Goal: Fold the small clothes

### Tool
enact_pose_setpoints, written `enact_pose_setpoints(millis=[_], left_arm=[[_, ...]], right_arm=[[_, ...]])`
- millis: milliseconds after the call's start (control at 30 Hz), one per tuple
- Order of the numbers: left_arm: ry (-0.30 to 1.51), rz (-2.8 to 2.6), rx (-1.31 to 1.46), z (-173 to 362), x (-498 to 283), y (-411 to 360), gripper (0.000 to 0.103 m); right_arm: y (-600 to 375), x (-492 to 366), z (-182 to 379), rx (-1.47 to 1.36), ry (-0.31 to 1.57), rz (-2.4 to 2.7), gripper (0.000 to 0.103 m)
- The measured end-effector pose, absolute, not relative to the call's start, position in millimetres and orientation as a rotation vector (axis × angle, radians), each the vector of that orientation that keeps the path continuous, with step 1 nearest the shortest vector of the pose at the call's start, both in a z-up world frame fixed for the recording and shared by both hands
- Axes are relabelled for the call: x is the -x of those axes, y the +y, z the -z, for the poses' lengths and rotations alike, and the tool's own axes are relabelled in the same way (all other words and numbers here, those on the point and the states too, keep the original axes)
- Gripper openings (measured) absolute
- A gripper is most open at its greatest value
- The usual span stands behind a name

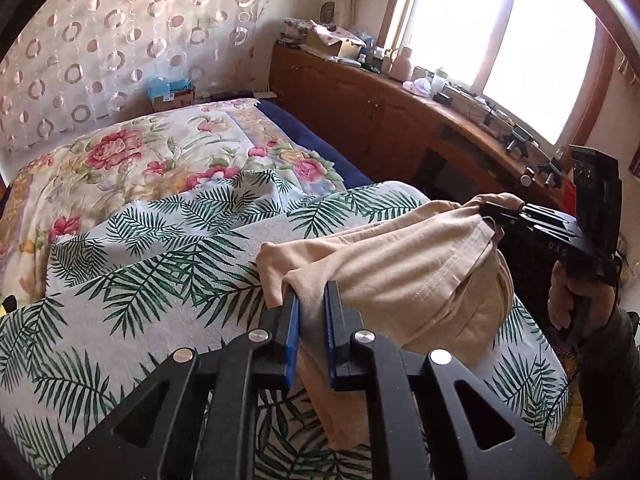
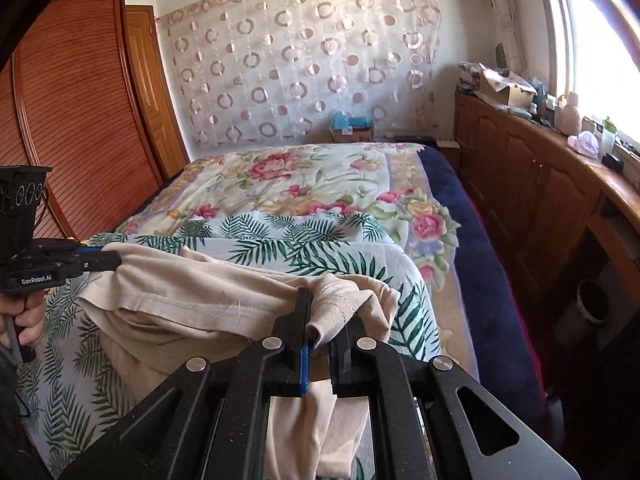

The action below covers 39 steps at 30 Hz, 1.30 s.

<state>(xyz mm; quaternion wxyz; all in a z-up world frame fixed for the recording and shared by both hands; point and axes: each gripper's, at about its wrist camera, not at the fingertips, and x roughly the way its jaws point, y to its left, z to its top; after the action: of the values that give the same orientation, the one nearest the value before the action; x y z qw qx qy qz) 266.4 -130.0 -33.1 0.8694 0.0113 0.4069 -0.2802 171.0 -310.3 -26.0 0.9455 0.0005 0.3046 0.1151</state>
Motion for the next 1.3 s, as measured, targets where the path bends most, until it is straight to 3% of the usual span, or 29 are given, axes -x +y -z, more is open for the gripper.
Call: enact_pose_setpoints(millis=[33,100,200,233,300,633,967,1000,1067,1133,1167,1200,1300], left_arm=[[0.853,0.597,-0.029,34,-267,-130,0.016],[0.837,0.597,-0.040,32,-267,-127,0.039],[0.799,0.599,-0.059,26,-260,-119,0.048],[0.797,0.595,-0.077,26,-256,-115,0.052],[0.794,0.586,-0.094,31,-248,-107,0.066],[0.900,0.593,-0.173,76,-255,-120,0.067],[0.819,0.609,-0.174,64,-292,-145,0.067],[0.817,0.616,-0.159,63,-297,-145,0.064],[0.822,0.631,-0.123,62,-305,-144,0.052],[0.825,0.637,-0.079,62,-314,-141,0.033],[0.830,0.635,-0.069,62,-318,-140,0.018],[0.836,0.633,-0.060,64,-321,-140,0.011],[0.851,0.606,-0.016,68,-328,-133,0.010]], right_arm=[[-311,-171,20,-0.007,0.620,-0.233,0.007],[-310,-174,19,-0.012,0.627,-0.229,0.009],[-310,-171,15,0.006,0.618,-0.205,0.030],[-310,-168,14,0.022,0.611,-0.190,0.042],[-310,-158,13,0.056,0.608,-0.177,0.046],[-300,-156,41,0.181,0.740,-0.236,0.047],[-301,-181,22,0.157,0.648,-0.294,0.046],[-303,-184,20,0.153,0.641,-0.309,0.040],[-309,-190,18,0.120,0.647,-0.357,0.012],[-316,-194,13,0.071,0.635,-0.378,0.007],[-321,-195,9,0.036,0.625,-0.380,0.006],[-327,-198,9,0.004,0.619,-0.375,0.006],[-344,-198,5,-0.072,0.611,-0.291,0.006]])
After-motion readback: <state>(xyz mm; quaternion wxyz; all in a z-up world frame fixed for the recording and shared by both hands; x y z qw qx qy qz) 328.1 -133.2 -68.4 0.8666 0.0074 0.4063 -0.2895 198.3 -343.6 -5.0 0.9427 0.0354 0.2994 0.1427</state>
